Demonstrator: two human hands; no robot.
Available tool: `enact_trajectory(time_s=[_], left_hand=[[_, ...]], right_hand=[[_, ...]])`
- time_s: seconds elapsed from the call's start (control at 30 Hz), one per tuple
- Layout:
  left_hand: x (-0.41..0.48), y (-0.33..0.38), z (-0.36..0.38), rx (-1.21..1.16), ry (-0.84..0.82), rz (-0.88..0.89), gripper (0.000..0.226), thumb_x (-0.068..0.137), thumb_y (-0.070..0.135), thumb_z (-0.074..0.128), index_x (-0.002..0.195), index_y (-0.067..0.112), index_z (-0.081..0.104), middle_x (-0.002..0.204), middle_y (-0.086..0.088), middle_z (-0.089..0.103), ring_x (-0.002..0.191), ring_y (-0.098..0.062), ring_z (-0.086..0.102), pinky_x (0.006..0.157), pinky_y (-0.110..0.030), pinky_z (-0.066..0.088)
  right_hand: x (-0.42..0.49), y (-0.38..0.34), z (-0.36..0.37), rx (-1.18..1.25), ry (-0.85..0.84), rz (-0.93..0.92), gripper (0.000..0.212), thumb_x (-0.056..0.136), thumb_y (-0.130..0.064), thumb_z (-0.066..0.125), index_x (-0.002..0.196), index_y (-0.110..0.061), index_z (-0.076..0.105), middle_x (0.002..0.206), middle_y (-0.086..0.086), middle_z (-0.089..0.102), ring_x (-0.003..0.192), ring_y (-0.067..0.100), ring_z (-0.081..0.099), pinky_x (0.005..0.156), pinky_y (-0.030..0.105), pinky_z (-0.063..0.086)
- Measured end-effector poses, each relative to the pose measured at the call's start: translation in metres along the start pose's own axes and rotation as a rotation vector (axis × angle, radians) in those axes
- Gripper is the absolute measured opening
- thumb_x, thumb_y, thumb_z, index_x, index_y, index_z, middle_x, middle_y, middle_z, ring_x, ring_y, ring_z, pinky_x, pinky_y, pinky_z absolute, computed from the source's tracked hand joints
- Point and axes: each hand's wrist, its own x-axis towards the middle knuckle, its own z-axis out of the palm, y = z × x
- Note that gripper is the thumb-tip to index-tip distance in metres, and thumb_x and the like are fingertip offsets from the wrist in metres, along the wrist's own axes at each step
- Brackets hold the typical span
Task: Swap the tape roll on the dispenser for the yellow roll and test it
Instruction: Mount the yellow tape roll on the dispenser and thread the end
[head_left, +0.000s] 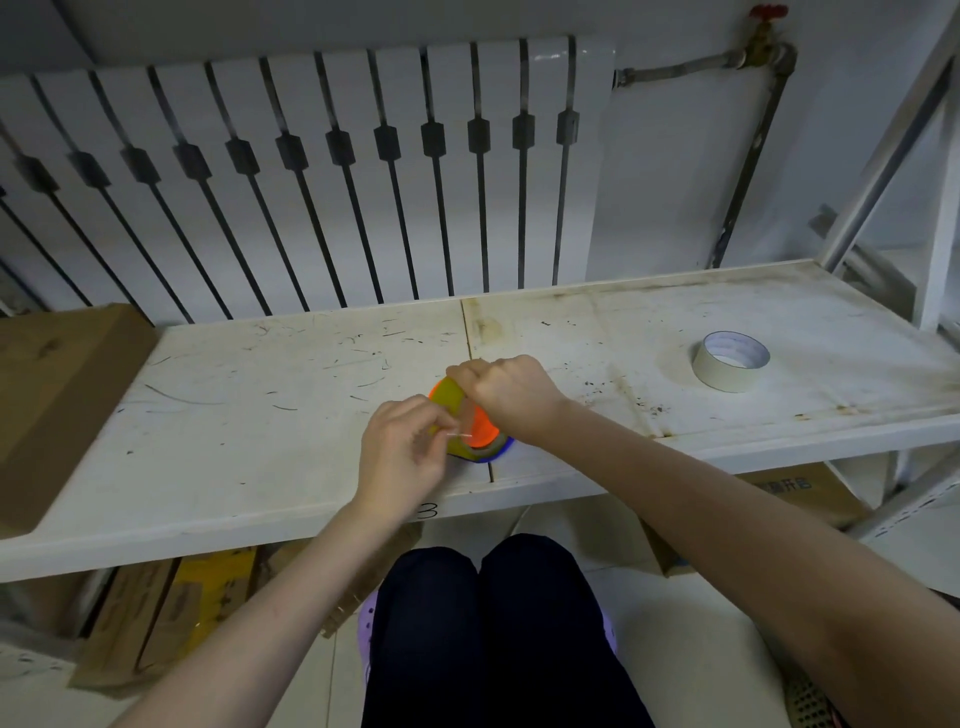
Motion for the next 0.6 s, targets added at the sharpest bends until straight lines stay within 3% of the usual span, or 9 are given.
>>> enact_trajectory(time_s=[0.13, 0.2, 0.3, 0.4, 0.6], left_hand=[[-0.008, -0.004, -0.007, -0.001, -0.033, 0.007, 0.015, 0.072, 0.011, 0.059, 0.072, 0.026, 0.059, 0.074, 0.002, 0.070, 0.076, -0.017, 0.064, 0.076, -0.028, 0.041], [-0.011, -0.004, -0.010, -0.021, -0.015, -0.002, 0.021, 0.073, 0.006, 0.060, 0.075, 0.026, 0.055, 0.076, 0.002, 0.068, 0.078, -0.020, 0.065, 0.077, -0.030, 0.042], [-0.009, 0.001, -0.013, -0.132, 0.056, -0.017, 0.022, 0.073, -0.010, 0.062, 0.072, 0.012, 0.058, 0.081, -0.001, 0.063, 0.083, -0.009, 0.060, 0.077, -0.018, 0.044], [0.003, 0.012, -0.016, -0.200, 0.106, -0.073, 0.015, 0.075, -0.011, 0.061, 0.070, 0.003, 0.058, 0.086, -0.003, 0.062, 0.088, 0.002, 0.055, 0.076, -0.004, 0.037], [0.008, 0.026, -0.022, -0.273, 0.176, -0.037, 0.015, 0.077, -0.009, 0.063, 0.071, 0.005, 0.061, 0.078, -0.004, 0.063, 0.082, 0.000, 0.056, 0.072, -0.005, 0.039]], right_hand=[[0.004, 0.001, 0.000, 0.062, -0.080, 0.025, 0.040, 0.080, 0.001, 0.053, 0.119, -0.010, 0.055, 0.106, 0.007, 0.068, 0.074, 0.029, 0.067, 0.052, 0.028, 0.031], [0.007, 0.006, -0.003, 0.124, -0.097, 0.070, 0.044, 0.083, 0.004, 0.047, 0.124, -0.009, 0.048, 0.114, 0.010, 0.063, 0.085, 0.033, 0.065, 0.057, 0.031, 0.033], [0.012, 0.015, -0.011, 0.212, -0.078, 0.150, 0.042, 0.084, -0.001, 0.048, 0.124, -0.013, 0.049, 0.114, 0.008, 0.064, 0.089, 0.033, 0.064, 0.061, 0.032, 0.036], [0.014, 0.022, -0.015, 0.322, -0.053, 0.229, 0.037, 0.091, -0.010, 0.048, 0.127, -0.019, 0.049, 0.114, 0.007, 0.066, 0.094, 0.033, 0.063, 0.065, 0.032, 0.038], [0.009, 0.029, -0.020, 0.446, -0.078, 0.308, 0.030, 0.097, -0.024, 0.043, 0.126, -0.021, 0.049, 0.111, 0.010, 0.066, 0.096, 0.032, 0.062, 0.075, 0.038, 0.050]])
